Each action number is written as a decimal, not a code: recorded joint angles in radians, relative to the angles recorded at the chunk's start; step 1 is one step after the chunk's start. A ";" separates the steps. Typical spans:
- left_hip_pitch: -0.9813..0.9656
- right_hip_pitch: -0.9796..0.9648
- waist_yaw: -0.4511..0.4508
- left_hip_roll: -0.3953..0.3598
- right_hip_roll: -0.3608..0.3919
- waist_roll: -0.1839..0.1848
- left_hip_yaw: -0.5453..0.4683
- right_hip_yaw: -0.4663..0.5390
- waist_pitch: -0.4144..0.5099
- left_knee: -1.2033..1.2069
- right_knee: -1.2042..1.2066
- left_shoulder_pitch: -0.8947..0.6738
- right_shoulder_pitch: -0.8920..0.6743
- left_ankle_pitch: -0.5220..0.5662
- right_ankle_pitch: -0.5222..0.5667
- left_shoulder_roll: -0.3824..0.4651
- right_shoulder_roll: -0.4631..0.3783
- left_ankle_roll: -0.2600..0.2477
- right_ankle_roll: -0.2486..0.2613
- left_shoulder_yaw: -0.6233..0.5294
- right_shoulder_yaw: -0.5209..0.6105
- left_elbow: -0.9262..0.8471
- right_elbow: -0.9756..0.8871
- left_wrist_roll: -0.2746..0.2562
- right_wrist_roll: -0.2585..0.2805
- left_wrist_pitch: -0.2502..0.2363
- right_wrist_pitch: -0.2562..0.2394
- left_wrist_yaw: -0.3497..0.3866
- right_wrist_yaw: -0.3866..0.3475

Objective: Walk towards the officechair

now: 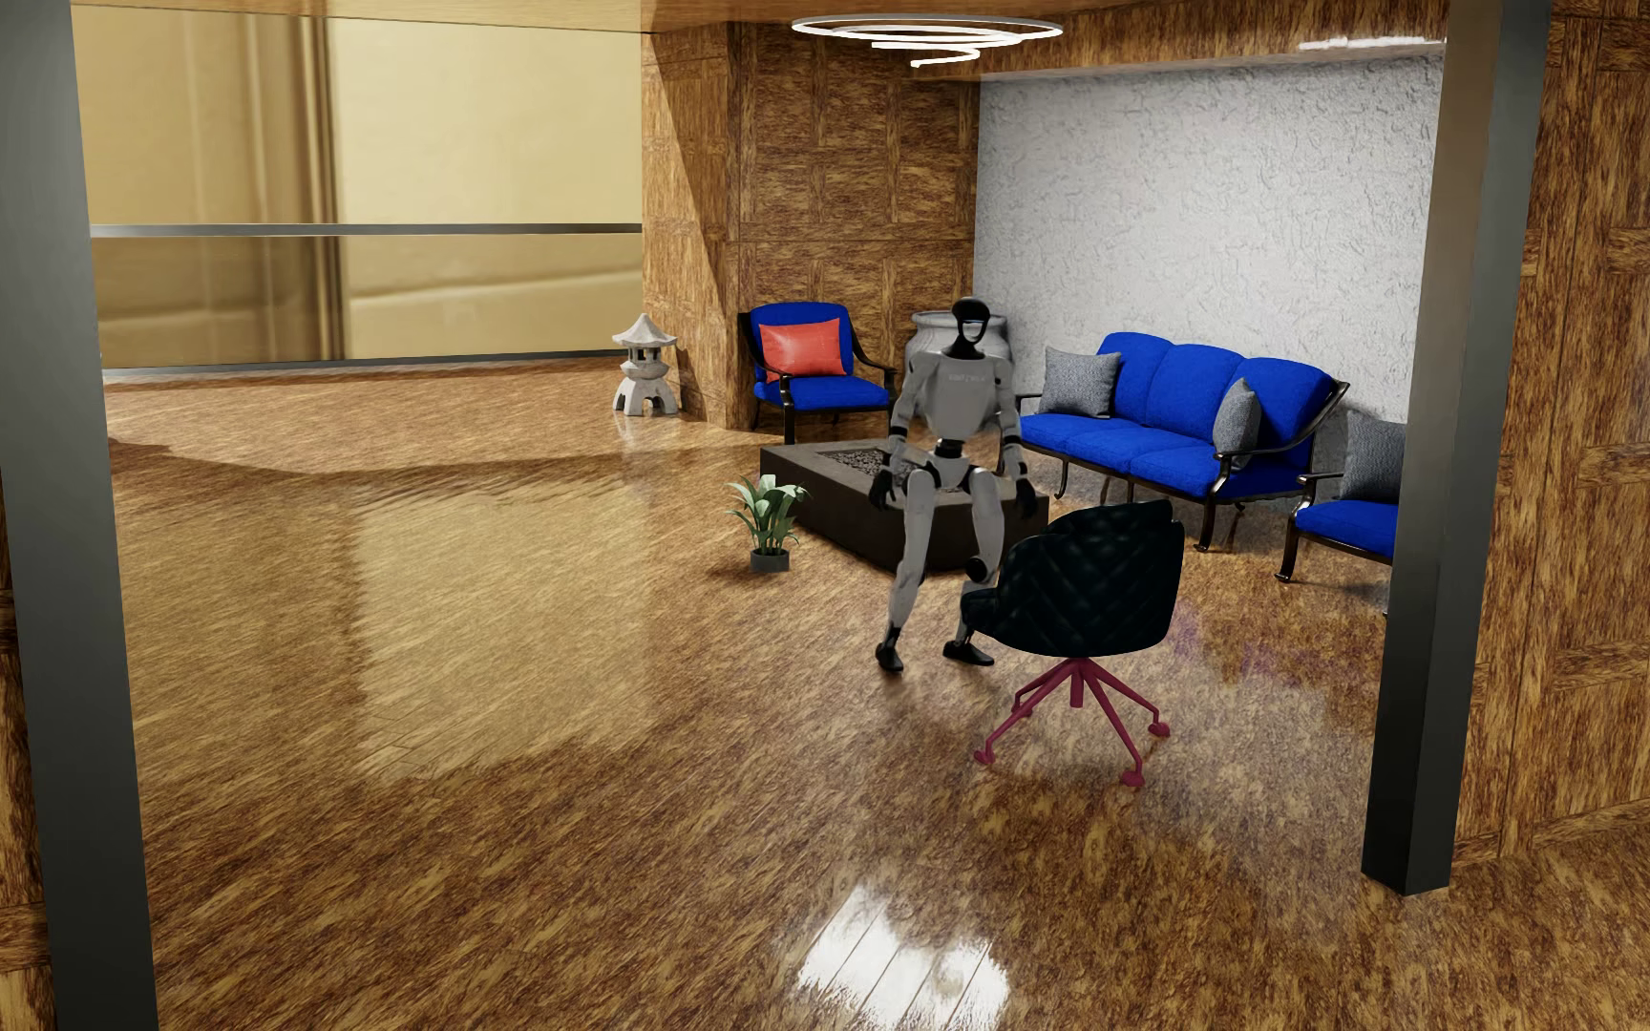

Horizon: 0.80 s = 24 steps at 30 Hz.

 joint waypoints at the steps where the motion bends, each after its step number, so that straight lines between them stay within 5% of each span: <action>1: 0.000 0.018 0.003 0.000 -0.012 0.001 -0.004 0.021 -0.001 0.002 -0.003 0.000 0.003 0.002 -0.011 -0.007 -0.004 -0.003 0.001 0.000 0.001 -0.014 0.000 -0.010 -0.008 -0.010 0.004 0.011 0.005; 5: 0.006 0.109 0.020 0.009 -0.037 0.001 -0.022 0.043 -0.007 -0.004 -0.097 0.036 -0.005 0.016 0.033 -0.023 -0.002 -0.026 -0.004 -0.018 0.024 -0.075 -0.013 -0.020 -0.025 -0.047 -0.007 0.024 0.027; 7: 0.017 0.151 0.030 0.018 -0.043 -0.003 -0.023 0.010 -0.012 -0.015 -0.166 0.076 -0.022 0.029 0.066 -0.035 -0.001 -0.043 0.058 -0.010 0.043 -0.090 -0.024 -0.033 -0.044 -0.048 -0.012 0.033 0.027; 13: 0.003 0.213 0.037 0.132 0.061 -0.005 -0.056 -0.078 -0.012 -0.013 -0.263 0.193 -0.072 0.092 0.017 -0.101 0.038 -0.117 -0.036 0.059 0.097 0.017 -0.066 -0.075 -0.045 0.049 -0.041 0.038 -0.009; 15: -0.037 0.210 0.033 0.184 0.113 0.007 -0.102 -0.110 -0.004 0.007 -0.267 0.207 -0.081 0.115 0.010 -0.105 0.045 -0.139 -0.069 0.004 0.118 0.052 -0.077 -0.057 -0.052 0.046 -0.048 -0.013 -0.022; 17: -0.090 0.200 0.031 0.223 0.155 0.022 -0.165 -0.153 0.007 0.029 -0.260 0.219 -0.091 0.137 -0.001 -0.106 0.057 -0.156 -0.098 0.002 0.121 0.040 -0.058 -0.076 -0.021 0.039 -0.043 0.043 -0.034; 18: -0.117 0.195 0.033 0.233 0.167 0.031 -0.195 -0.177 0.013 0.041 -0.254 0.219 -0.095 0.146 -0.008 -0.103 0.057 -0.146 -0.110 0.000 0.127 0.026 -0.041 -0.072 -0.007 0.039 -0.036 0.077 -0.034; 20: -0.163 0.189 0.042 0.239 0.176 0.049 -0.211 -0.221 0.024 0.074 -0.246 0.207 -0.107 0.151 -0.019 -0.097 0.037 -0.044 -0.128 -0.012 0.163 -0.009 0.000 -0.041 -0.007 0.050 -0.018 0.073 -0.023; 24: -0.240 0.181 0.059 0.106 0.149 0.072 -0.258 -0.286 0.031 0.252 -0.234 0.170 -0.135 0.022 -0.029 -0.096 -0.011 -0.053 -0.143 -0.039 0.205 -0.053 0.035 0.025 -0.012 0.060 0.003 0.036 0.007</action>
